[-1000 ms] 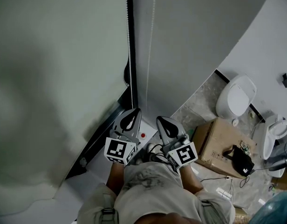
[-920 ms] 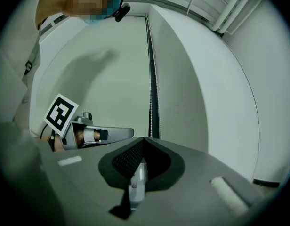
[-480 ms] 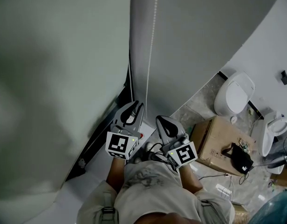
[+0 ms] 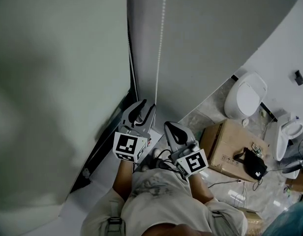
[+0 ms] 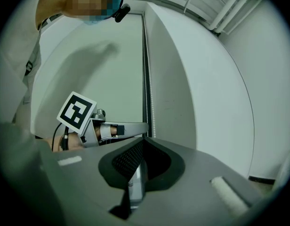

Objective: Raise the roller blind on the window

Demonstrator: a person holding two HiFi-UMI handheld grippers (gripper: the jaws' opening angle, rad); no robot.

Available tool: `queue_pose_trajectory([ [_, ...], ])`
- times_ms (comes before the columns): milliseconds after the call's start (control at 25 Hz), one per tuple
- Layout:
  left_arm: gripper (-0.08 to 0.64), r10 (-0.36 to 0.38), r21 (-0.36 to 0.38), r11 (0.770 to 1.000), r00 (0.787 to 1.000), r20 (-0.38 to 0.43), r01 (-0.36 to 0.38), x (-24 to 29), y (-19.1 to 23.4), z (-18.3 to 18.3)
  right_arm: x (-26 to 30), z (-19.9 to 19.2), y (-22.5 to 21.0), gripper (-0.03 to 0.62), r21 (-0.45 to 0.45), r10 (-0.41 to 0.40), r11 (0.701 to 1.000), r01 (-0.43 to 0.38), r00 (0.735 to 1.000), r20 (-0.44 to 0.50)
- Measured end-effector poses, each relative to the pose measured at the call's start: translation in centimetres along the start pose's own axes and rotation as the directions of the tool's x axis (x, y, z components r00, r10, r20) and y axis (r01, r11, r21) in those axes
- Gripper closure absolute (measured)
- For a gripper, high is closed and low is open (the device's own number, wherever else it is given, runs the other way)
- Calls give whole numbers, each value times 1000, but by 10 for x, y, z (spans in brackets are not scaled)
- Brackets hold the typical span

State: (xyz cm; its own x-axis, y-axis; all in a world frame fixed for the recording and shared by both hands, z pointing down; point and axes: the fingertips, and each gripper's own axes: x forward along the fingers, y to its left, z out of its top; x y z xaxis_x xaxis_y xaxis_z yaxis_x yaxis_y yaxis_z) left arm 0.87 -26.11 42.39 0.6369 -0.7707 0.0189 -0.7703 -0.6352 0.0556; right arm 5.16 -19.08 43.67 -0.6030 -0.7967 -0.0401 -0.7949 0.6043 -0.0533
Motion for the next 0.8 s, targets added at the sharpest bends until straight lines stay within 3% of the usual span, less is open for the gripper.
queue_pose_trajectory([
  [440, 425, -9, -20, 1000, 1000, -7, 9, 22, 6, -5, -8, -7, -9, 581, -1, -35, 999, 35, 998, -45],
  [800, 549, 38, -29, 999, 999, -13, -39, 28, 18, -12, -14, -7, -18, 581, -10, -66, 998, 66, 996, -62],
])
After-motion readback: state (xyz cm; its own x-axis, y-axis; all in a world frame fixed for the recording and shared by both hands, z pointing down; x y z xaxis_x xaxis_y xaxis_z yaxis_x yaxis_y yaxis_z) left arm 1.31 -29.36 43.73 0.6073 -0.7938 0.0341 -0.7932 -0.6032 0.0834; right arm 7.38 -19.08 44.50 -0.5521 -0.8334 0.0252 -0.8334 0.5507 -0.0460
